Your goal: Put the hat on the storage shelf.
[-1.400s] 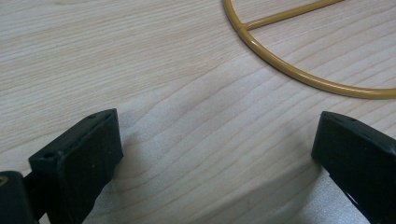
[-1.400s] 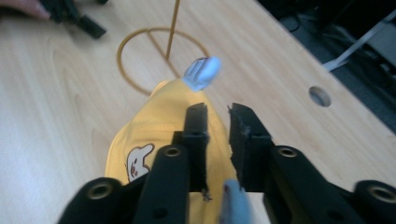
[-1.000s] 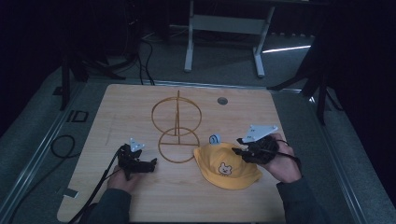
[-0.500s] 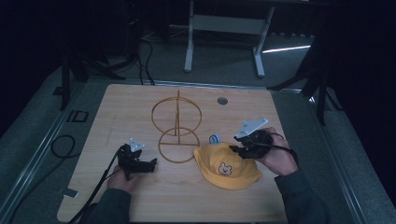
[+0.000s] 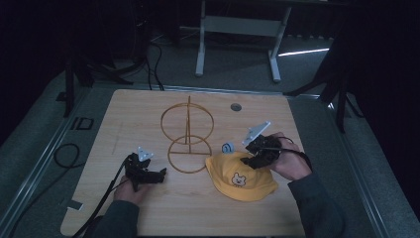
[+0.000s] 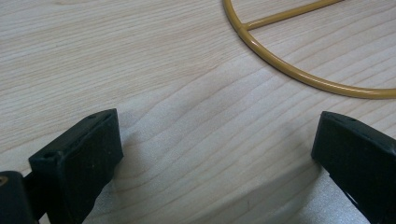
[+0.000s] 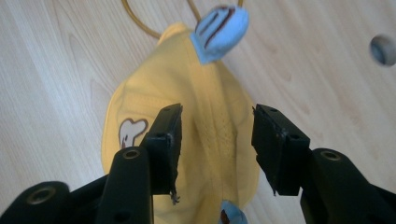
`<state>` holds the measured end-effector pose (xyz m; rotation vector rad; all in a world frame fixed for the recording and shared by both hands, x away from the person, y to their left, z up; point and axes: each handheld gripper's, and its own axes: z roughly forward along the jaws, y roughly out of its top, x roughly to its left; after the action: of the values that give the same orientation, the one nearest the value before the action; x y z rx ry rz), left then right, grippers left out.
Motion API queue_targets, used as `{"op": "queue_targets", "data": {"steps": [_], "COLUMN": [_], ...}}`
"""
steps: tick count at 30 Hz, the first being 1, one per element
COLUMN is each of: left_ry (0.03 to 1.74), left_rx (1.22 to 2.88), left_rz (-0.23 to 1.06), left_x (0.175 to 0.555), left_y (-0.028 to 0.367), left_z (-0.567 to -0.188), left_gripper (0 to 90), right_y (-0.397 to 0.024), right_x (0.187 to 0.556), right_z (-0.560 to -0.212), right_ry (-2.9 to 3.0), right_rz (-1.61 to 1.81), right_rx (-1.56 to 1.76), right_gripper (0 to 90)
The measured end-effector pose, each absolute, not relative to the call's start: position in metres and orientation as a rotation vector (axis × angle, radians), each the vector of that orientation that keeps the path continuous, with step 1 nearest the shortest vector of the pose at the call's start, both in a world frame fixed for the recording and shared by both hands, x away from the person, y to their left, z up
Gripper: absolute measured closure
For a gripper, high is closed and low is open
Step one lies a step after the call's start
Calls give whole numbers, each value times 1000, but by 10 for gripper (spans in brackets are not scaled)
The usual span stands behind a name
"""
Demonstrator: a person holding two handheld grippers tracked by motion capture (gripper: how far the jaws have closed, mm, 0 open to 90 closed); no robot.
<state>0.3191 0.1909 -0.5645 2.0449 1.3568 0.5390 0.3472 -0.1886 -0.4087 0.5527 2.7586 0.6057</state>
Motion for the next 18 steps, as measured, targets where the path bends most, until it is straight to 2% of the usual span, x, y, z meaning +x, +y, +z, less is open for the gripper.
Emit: {"op": "queue_targets", "data": {"steps": [15,18], "left_ry": [1355,1354], "left_rx": [2045,2045], "left_rz": [542,542], "left_x": [319,319], "left_y": [191,191], "left_z": [-565,-565], "left_gripper": [19,19], "right_y": [-180,-179], "right_x": [375,378], "right_z": [-430,-431], "right_ry": [2964,2994], "right_rz": [399,382], "right_rx": [625,627], "right_gripper": [536,579]}}
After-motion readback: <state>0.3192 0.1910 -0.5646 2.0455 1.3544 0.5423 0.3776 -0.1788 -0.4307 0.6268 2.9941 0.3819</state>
